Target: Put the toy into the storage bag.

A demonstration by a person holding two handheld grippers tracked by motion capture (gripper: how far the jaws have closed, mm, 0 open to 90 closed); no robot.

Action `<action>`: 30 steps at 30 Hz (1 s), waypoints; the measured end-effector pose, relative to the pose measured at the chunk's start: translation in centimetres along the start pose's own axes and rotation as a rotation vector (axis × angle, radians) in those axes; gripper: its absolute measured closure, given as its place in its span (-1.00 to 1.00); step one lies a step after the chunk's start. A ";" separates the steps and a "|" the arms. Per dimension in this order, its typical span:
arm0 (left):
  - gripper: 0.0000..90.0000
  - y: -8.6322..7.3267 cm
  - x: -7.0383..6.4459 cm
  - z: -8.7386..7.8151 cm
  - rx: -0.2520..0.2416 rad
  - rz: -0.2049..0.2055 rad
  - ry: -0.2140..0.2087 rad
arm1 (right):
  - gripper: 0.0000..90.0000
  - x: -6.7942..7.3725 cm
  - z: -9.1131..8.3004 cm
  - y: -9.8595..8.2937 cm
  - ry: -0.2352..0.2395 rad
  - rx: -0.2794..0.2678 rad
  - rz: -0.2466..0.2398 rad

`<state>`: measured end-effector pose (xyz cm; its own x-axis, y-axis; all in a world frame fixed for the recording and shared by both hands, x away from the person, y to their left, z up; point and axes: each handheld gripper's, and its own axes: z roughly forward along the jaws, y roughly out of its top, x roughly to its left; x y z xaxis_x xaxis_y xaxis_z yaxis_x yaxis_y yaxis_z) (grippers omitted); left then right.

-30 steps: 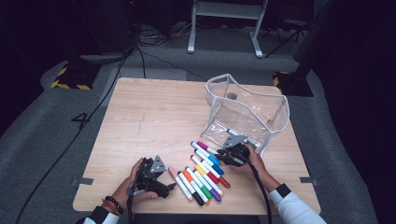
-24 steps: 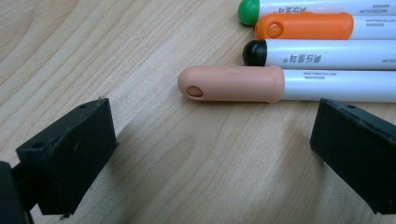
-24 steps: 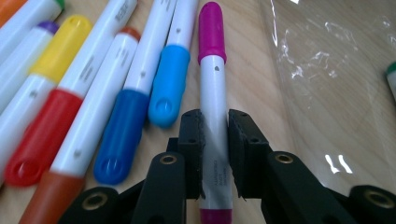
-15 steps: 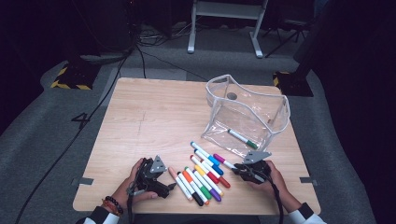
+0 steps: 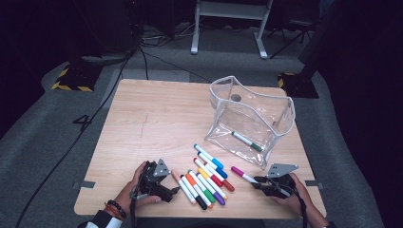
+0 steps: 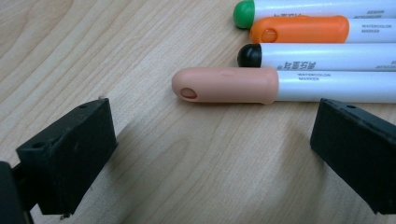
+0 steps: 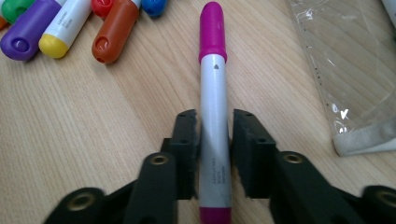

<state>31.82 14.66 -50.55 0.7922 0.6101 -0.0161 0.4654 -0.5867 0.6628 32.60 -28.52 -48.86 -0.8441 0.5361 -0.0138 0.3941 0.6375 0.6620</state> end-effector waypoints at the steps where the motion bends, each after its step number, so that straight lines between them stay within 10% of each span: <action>1: -0.99 0.0 -0.1 0.0 0.003 0.006 -0.002 | 0.40 0.0 0.2 0.2 -0.003 -0.003 0.002; 10: -0.99 0.3 -1.1 0.3 0.001 0.036 -0.030 | 0.10 0.6 2.6 2.1 -0.022 -0.051 0.034; 18: -0.99 0.6 -1.6 0.6 0.000 0.036 -0.033 | 0.64 0.5 3.1 2.4 -0.017 -0.081 0.017; 30: -0.99 0.5 -1.3 0.4 0.002 0.056 -0.051 | 0.66 0.3 0.4 2.5 -0.007 -0.152 0.003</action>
<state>31.17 13.36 -50.54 0.8363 0.5480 -0.0170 0.4201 -0.6204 0.6623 33.49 -26.57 -47.54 -0.8405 0.5416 -0.0166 0.3363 0.5453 0.7678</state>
